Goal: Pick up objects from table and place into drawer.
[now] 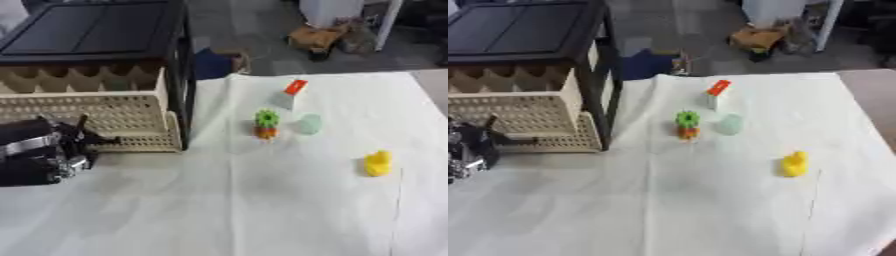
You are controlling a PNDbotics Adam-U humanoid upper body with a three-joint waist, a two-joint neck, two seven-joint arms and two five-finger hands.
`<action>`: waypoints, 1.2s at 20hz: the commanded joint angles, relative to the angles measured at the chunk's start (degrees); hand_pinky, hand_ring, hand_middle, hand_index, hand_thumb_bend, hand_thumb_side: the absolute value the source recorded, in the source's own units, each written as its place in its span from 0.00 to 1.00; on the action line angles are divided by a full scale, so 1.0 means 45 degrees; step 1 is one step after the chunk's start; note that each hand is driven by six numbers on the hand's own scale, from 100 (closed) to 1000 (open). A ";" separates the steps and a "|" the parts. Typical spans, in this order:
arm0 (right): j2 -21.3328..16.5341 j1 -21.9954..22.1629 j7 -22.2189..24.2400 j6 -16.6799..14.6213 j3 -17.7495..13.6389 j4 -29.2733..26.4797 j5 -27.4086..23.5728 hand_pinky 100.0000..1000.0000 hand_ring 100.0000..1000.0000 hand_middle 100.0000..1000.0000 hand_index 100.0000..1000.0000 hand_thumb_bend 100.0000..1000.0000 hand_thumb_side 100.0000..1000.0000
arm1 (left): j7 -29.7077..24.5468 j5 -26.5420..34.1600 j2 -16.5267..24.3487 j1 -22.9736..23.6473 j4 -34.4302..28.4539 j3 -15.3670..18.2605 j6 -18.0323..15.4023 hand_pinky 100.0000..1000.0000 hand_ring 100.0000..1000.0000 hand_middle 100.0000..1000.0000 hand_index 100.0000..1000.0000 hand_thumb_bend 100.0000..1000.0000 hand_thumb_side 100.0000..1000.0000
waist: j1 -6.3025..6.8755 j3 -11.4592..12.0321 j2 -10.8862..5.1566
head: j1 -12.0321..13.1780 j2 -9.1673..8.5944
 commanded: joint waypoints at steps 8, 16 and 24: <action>-0.0212 -0.0171 0.0120 0.0046 -0.0110 -0.0221 -0.0083 0.60 0.53 0.52 0.82 0.14 1.00 | 0.0256 -0.0328 -0.0114 -0.0964 0.0723 0.0019 -0.0215 0.46 0.63 0.64 0.92 0.00 1.00 | 0.0012 -0.0034 -0.0178 | 0.0007 -0.0137; -0.0193 -0.0166 0.0154 0.0091 -0.0114 -0.0221 -0.0077 0.60 0.53 0.52 0.82 0.15 1.00 | 0.0448 -0.0510 -0.0485 -0.1703 0.1722 -0.0193 -0.0361 0.46 0.63 0.64 0.93 0.00 1.00 | 0.0013 -0.0059 -0.0180 | 0.0033 -0.0152; -0.0170 -0.0145 0.0174 0.0122 -0.0129 -0.0221 -0.0066 0.60 0.53 0.52 0.82 0.15 1.00 | 0.0623 -0.0592 -0.0726 -0.1942 0.2255 -0.0314 -0.0504 0.46 0.62 0.63 0.94 0.00 1.00 | 0.0022 -0.0064 -0.0211 | -0.0077 -0.0085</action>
